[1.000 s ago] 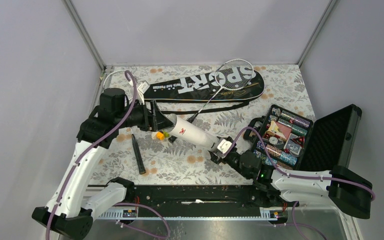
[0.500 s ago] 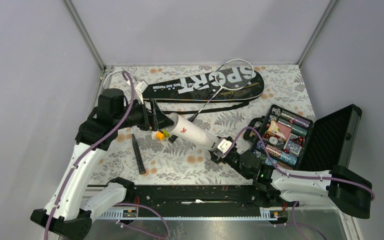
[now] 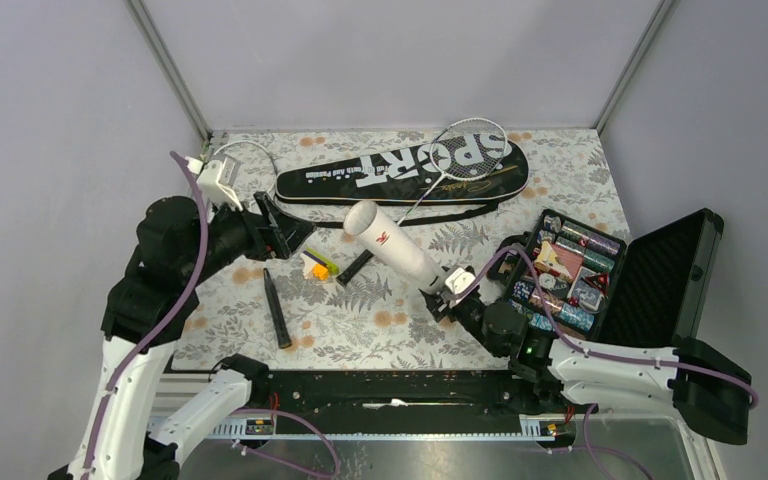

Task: Pack up the badminton gear

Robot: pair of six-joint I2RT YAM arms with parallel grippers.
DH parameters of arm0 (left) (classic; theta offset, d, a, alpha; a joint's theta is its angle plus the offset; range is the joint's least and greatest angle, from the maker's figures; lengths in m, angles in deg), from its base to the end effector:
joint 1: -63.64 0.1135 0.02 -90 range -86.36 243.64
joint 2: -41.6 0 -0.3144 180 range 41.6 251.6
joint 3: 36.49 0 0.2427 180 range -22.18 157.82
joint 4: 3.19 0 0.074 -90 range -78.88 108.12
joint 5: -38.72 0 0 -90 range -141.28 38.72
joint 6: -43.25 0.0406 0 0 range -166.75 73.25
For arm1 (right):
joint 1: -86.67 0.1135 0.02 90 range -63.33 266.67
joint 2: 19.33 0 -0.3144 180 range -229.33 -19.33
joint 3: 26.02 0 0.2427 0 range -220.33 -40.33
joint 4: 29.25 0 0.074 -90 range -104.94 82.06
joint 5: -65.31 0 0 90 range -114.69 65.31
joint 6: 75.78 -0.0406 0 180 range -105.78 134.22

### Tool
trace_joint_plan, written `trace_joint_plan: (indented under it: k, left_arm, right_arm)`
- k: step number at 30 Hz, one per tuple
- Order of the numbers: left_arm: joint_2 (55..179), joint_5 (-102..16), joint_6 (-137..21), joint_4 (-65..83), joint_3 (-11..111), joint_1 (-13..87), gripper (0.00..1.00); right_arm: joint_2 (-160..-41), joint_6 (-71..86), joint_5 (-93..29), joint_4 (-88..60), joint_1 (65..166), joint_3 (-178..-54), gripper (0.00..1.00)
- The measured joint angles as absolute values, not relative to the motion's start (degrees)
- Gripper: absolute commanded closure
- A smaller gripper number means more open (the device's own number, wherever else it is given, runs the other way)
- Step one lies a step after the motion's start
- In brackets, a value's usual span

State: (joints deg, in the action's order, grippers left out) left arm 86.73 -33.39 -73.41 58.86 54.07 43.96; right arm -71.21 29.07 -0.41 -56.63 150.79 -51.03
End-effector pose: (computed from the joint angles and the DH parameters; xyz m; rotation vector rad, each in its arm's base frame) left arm 0.0678 -0.0375 0.4770 0.1079 1.9312 -0.8412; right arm 0.0820 0.1307 0.2521 -0.7200 1.3986 0.3459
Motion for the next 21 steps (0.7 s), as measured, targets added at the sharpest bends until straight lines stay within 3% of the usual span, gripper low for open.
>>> trace_joint_plan:
  k: [5, 15, 21]
  left_arm:
    - [87.1, -38.68, -75.11, 59.52, 50.26, 43.96, 0.3]
    - [93.61, -38.46, -78.52, 56.22, 35.71, 42.43, 0.43]
    - [97.28, -39.73, -81.82, 49.47, 27.42, 35.63, 0.44]
  right_arm:
    - [-64.39, 25.03, 1.44, -50.44, 150.79, -53.21, 0.39]
    - [-42.64, 12.77, 4.88, -28.19, 150.79, -58.81, 0.42]
    - [-31.54, 8.31, 7.04, -16.59, 150.79, -58.9, 0.42]
